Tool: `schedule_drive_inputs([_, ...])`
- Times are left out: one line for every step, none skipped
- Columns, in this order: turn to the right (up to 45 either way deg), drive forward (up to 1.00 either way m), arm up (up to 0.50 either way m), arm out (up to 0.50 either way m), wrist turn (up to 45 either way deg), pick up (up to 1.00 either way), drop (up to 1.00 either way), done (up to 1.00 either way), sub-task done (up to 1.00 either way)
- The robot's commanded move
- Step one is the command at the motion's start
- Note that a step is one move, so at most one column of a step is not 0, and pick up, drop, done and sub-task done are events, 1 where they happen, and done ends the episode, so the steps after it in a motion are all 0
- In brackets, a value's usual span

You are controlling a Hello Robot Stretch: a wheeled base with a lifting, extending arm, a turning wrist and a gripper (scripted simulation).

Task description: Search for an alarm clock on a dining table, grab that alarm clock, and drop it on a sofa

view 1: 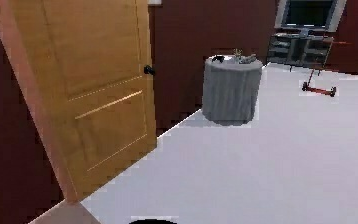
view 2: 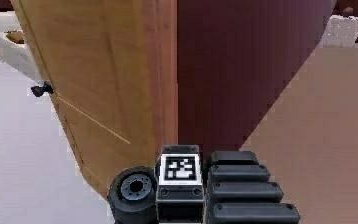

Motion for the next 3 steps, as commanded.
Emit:
schedule_drive_inputs([36.0,0.0,0.0,0.0,0.0,0.0,0.0,0.0,0.0])
schedule_drive_inputs([0.0,1.0,0.0,0.0,0.0,0.0,0.0,0.0,0.0])
schedule_drive_inputs([6.0,0.0,0.0,0.0,0.0,0.0,0.0,0.0,0.0])
